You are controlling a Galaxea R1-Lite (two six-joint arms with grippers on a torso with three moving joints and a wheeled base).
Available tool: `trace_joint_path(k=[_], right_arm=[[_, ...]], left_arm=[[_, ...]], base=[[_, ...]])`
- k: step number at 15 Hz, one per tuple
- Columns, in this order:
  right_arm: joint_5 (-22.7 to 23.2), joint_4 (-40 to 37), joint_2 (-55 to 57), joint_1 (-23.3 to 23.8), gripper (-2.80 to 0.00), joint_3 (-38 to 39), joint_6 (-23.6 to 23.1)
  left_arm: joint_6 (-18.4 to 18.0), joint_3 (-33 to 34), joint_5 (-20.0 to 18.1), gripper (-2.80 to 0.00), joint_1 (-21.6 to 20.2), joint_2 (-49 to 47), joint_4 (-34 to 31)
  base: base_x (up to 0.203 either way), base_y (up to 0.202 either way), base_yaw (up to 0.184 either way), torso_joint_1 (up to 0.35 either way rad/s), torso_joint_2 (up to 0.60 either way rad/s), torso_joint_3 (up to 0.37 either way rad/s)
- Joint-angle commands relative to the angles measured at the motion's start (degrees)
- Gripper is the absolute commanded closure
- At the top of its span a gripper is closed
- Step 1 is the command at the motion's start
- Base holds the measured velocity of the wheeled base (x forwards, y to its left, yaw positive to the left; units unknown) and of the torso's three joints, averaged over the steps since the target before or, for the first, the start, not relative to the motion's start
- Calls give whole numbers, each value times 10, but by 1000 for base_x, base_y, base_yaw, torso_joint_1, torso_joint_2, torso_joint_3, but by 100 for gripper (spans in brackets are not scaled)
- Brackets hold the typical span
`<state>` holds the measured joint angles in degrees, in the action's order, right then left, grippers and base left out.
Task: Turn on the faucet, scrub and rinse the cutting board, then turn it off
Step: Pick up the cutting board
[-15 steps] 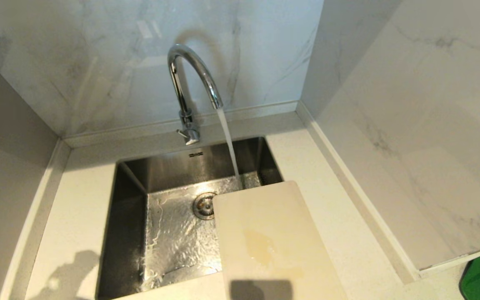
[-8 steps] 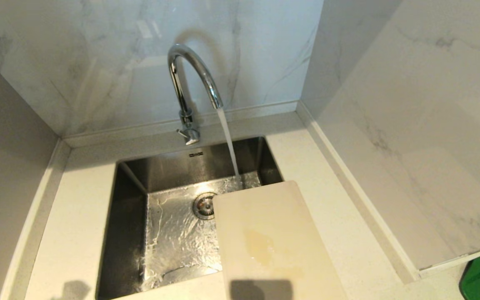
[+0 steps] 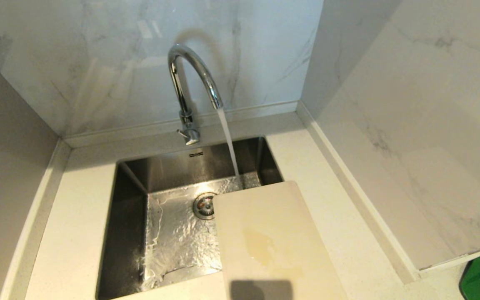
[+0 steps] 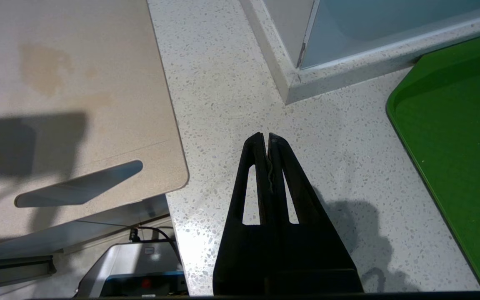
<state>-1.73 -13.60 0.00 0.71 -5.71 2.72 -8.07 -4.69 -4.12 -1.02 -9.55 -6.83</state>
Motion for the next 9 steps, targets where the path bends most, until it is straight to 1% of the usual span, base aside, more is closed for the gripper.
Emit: trace_joint_path(k=[1,3,6,9], right_arm=[[0,-1,0,0,0,0,0],[0,-1,0,0,0,0,0],[0,-1,0,0,0,0,0],[0,-1,0,0,0,0,0]], left_arm=[[0,14,11,0,6,65,-5],[0,15,13,0,7,96,-7],[27,15,17,0,8,95,-9],[35,15,17,0,8,95,-8]], base=[[0,0,0,0,0,0],[0,0,0,0,0,0],[0,0,0,0,0,0],[0,0,0,0,0,0]])
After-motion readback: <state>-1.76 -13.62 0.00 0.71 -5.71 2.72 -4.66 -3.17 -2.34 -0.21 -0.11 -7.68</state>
